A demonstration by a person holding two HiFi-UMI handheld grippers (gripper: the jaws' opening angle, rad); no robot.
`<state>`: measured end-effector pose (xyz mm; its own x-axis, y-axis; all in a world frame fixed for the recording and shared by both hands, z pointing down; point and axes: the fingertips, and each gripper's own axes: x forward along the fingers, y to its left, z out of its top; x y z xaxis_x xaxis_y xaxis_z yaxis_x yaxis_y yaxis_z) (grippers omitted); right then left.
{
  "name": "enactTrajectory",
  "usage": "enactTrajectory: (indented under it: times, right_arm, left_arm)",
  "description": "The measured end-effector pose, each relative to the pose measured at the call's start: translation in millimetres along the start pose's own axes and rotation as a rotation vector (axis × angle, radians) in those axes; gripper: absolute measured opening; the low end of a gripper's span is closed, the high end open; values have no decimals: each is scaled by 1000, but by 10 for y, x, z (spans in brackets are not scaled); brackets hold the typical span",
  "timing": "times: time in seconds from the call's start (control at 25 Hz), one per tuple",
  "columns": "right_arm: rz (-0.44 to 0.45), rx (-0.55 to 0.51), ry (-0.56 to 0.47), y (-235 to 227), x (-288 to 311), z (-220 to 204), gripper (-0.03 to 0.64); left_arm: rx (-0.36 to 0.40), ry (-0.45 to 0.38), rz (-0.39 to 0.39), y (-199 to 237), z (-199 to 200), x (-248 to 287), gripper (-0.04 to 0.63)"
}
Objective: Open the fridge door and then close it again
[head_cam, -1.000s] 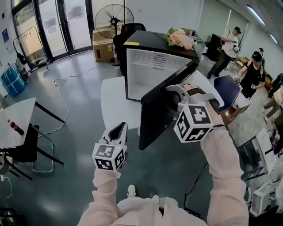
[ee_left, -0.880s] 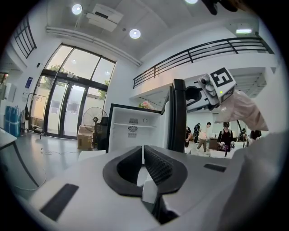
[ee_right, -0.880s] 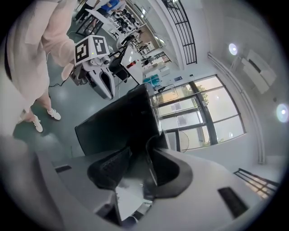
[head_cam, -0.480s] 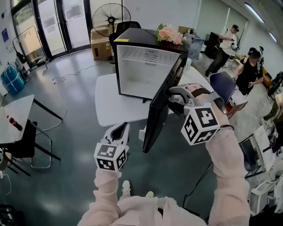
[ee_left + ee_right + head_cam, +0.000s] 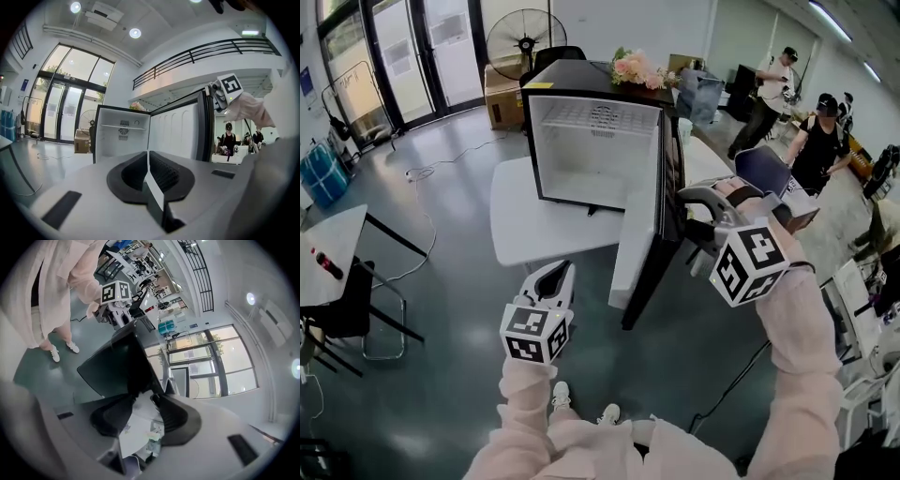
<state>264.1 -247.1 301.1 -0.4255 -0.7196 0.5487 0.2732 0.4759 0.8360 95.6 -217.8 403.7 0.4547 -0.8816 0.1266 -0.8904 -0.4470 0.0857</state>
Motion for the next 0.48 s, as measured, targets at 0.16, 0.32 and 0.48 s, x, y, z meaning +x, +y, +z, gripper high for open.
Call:
enactTrajectory:
  times: [0.16,0.32,0.48]
  right_arm:
    - [7,-21,19,83,-120,-198,172]
    - [9,-32,39,120,-183,-301,172]
    - [10,-37,39,123,-197,-316,172]
  left_arm:
    - [7,5,-15,-154,-12,55,12]
    - [20,15,-36,-285,-25,103,12]
    - [24,19,-39,-331,-23,134,12]
